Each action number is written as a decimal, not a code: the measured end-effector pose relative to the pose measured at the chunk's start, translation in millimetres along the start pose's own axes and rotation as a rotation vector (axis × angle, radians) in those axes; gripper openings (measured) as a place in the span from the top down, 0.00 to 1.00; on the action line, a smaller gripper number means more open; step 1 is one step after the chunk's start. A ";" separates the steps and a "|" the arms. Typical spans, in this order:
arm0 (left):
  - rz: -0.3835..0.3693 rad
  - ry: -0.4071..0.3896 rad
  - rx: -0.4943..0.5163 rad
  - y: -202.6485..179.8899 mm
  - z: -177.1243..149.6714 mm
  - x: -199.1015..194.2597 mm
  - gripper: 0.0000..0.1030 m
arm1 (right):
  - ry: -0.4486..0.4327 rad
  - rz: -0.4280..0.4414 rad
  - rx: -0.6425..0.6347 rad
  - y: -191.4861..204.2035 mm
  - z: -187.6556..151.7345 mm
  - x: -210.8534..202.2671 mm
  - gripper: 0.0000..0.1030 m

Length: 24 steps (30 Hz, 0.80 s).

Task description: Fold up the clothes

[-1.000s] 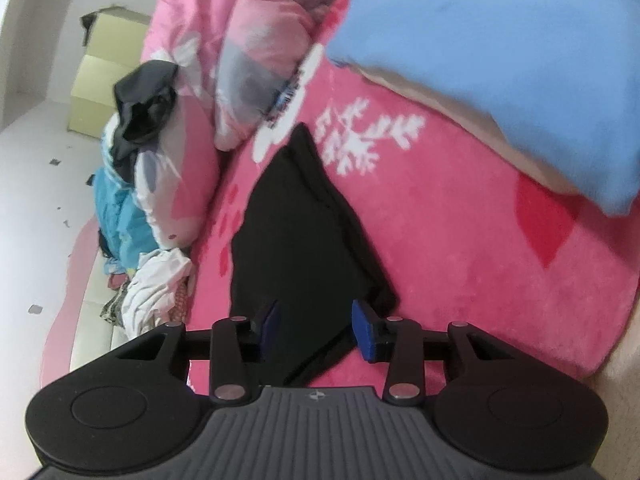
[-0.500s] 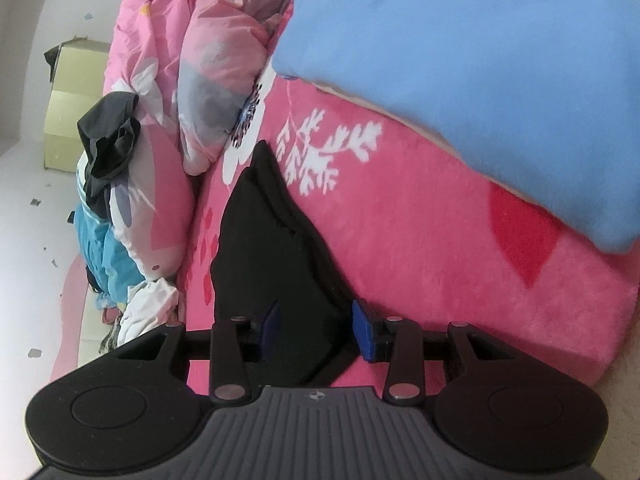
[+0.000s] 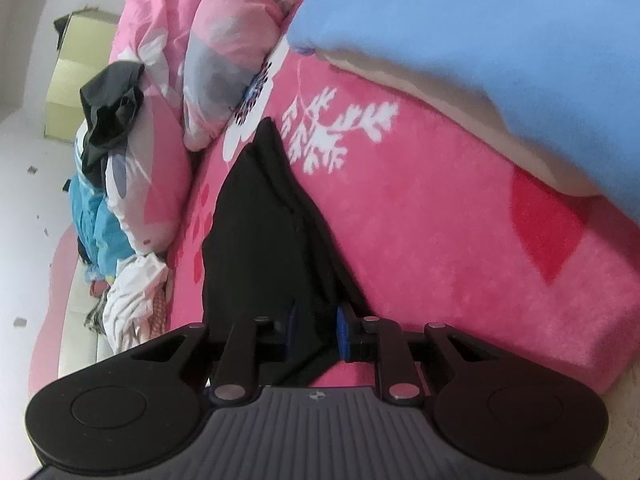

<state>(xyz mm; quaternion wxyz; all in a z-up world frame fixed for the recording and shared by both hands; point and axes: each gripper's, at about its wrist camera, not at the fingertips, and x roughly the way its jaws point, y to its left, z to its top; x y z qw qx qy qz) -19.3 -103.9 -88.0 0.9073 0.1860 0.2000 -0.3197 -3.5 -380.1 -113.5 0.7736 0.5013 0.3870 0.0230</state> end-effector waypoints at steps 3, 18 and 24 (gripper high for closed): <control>-0.004 -0.003 0.021 -4.5 1.9 1.4 0.47 | -0.037 0.033 -0.042 4.6 -2.1 -5.5 0.95; -0.035 0.000 0.128 -20.2 6.4 11.3 0.68 | -0.052 0.119 0.007 -1.8 1.3 -14.8 0.97; -0.047 -0.013 0.165 -27.1 10.1 12.2 0.68 | -0.052 0.145 0.009 2.4 4.4 -14.5 0.97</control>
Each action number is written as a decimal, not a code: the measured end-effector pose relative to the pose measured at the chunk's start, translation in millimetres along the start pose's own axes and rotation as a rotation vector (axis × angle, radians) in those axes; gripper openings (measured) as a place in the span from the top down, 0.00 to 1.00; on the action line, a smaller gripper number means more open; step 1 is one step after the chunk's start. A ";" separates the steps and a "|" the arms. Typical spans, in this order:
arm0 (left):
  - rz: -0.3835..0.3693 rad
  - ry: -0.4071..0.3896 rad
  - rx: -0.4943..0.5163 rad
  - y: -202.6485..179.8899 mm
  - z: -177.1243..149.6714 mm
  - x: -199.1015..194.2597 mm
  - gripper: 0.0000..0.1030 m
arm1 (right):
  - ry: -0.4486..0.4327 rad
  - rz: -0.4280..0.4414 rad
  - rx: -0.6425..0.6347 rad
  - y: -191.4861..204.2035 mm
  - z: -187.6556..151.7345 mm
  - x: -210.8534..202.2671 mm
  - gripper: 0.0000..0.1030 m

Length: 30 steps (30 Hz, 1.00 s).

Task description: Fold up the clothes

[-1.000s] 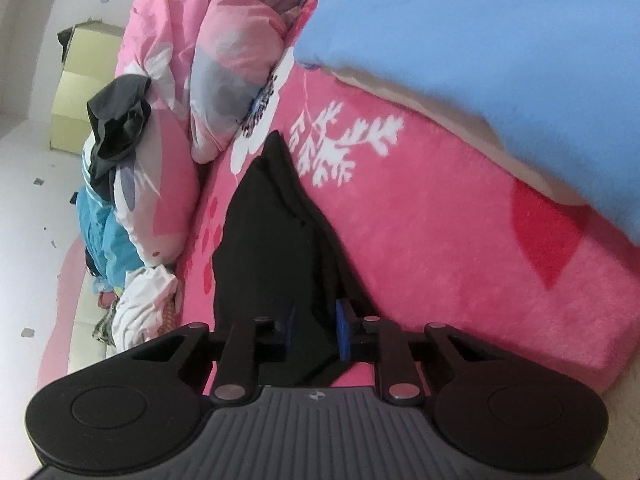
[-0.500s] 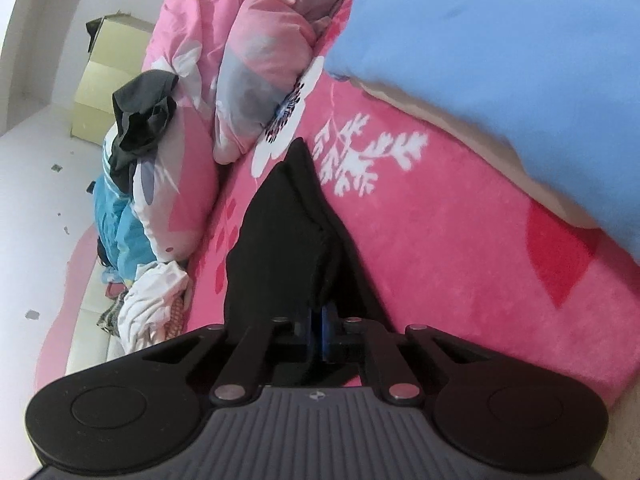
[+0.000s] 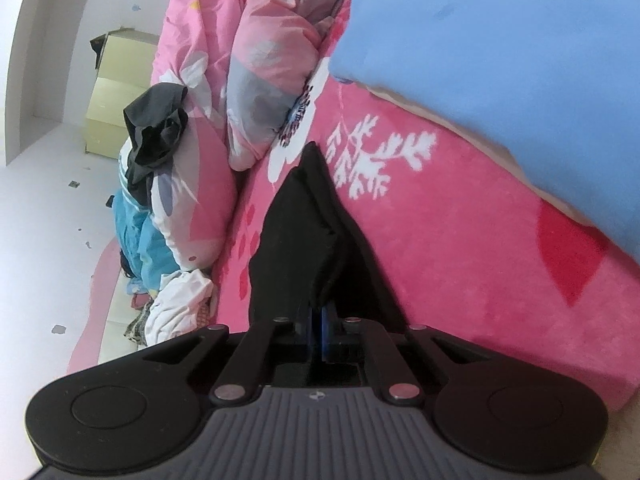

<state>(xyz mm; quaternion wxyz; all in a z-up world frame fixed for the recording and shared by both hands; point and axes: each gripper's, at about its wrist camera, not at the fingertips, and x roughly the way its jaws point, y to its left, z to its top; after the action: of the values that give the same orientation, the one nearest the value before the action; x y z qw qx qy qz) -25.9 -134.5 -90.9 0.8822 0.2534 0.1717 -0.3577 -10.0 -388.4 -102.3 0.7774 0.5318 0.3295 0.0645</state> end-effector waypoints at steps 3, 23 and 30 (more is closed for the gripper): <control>0.028 0.004 -0.006 0.2 2.5 4.0 0.68 | 0.003 0.010 -0.008 3.5 -0.2 1.1 0.97; 0.150 0.037 -0.077 6.8 -7.3 -6.9 0.88 | 0.000 -0.020 -0.021 -3.4 -5.6 0.7 0.97; 0.150 -0.021 -0.083 6.1 -7.3 -18.2 1.00 | 0.004 -0.053 -0.056 -6.4 -8.9 -1.0 0.97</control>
<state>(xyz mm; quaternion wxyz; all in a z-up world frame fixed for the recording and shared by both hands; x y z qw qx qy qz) -34.9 -116.7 -86.1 0.9180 0.2251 0.1578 -0.2859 -17.6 -384.6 -109.4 0.7927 0.5010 0.3432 0.0541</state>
